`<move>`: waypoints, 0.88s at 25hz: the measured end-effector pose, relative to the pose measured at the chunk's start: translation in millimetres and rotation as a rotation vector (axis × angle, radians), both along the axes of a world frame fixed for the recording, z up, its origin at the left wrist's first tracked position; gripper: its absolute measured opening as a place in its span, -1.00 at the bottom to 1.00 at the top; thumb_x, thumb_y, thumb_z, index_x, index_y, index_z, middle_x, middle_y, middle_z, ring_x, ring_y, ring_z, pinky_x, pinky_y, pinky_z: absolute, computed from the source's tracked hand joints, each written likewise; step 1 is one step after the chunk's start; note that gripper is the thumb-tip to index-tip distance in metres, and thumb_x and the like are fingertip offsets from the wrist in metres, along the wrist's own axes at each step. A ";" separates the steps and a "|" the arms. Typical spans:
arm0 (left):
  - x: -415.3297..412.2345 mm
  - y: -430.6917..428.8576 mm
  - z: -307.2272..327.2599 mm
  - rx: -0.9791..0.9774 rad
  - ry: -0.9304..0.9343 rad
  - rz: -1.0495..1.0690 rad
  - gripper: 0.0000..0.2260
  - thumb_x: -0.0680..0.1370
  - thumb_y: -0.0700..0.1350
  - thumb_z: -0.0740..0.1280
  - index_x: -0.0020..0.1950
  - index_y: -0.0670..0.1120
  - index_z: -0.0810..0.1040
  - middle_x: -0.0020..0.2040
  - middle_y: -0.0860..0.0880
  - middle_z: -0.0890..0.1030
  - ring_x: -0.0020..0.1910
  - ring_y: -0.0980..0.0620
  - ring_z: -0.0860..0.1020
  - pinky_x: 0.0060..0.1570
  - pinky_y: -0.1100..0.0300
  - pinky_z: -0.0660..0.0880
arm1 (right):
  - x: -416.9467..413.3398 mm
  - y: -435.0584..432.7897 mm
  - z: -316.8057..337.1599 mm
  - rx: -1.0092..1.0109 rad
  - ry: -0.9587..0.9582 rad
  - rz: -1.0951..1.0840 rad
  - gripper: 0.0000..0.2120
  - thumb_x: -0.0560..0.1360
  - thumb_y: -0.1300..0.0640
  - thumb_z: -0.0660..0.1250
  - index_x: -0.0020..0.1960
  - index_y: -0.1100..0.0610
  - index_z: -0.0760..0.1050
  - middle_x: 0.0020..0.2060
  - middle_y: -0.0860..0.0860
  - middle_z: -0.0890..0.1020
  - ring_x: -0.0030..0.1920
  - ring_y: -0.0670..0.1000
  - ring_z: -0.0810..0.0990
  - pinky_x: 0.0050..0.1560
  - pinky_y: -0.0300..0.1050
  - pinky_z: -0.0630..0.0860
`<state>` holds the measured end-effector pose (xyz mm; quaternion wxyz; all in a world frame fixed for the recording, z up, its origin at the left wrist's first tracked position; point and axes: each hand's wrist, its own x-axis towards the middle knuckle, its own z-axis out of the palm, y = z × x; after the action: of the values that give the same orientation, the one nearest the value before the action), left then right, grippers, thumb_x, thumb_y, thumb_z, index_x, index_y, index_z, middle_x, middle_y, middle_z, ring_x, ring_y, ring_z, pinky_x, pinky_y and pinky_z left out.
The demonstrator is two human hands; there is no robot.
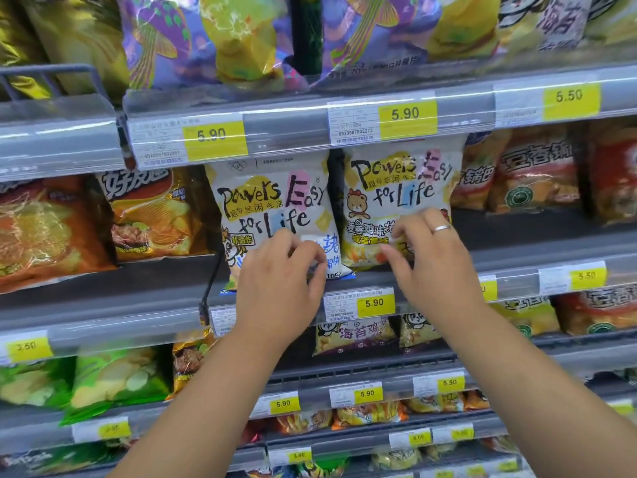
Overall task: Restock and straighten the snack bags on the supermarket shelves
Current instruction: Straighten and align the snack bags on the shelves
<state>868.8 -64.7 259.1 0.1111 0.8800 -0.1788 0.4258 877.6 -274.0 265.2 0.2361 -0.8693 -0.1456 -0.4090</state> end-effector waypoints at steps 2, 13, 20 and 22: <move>3.9 -2.6 -1.9 0.011 0.009 0.034 -0.94 0.47 -0.12 0.44 -0.12 -0.04 0.57 -0.20 -0.03 0.42 -0.29 -0.05 0.45 -0.23 0.11 0.32 | 6.7 4.1 -1.3 -0.016 0.015 -0.017 -0.82 0.46 0.16 0.44 -0.05 0.16 0.46 -0.08 0.11 0.45 -0.15 0.15 0.47 -0.28 -0.09 0.43; -15.7 -51.2 11.1 -0.127 0.018 -0.271 -0.83 0.52 -0.05 0.27 -0.06 -0.09 0.61 -0.11 -0.01 0.54 -0.14 0.01 0.52 -0.16 0.14 0.41 | -16.2 -36.5 -3.0 0.102 0.114 0.123 -0.87 0.52 0.18 0.36 0.07 0.11 0.51 -0.05 -0.03 0.49 -0.09 -0.07 0.50 -0.12 -0.10 0.51; -15.2 -153.9 20.0 -0.091 0.133 -0.413 -0.75 0.53 0.01 0.26 0.14 -0.06 0.57 0.10 -0.01 0.52 0.04 0.00 0.53 -0.05 0.14 0.50 | -10.9 -137.7 2.4 0.114 0.249 0.039 -0.77 0.52 0.12 0.38 0.16 0.06 0.49 0.01 -0.09 0.42 -0.05 -0.12 0.43 -0.05 -0.20 0.38; -8.1 -182.9 23.1 -0.084 0.187 -0.358 -0.72 0.53 0.02 0.29 0.21 -0.03 0.53 0.18 0.01 0.48 0.09 0.02 0.52 -0.03 0.15 0.49 | -0.4 -167.3 7.5 0.103 0.270 0.037 -0.76 0.51 0.10 0.38 0.16 0.04 0.48 0.00 -0.08 0.43 -0.07 -0.08 0.43 -0.09 -0.18 0.35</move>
<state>860.7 -247.6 282.1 0.2376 0.8645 -0.3033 0.3229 877.2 -441.3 272.7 0.3053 -0.9004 -0.1075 -0.2908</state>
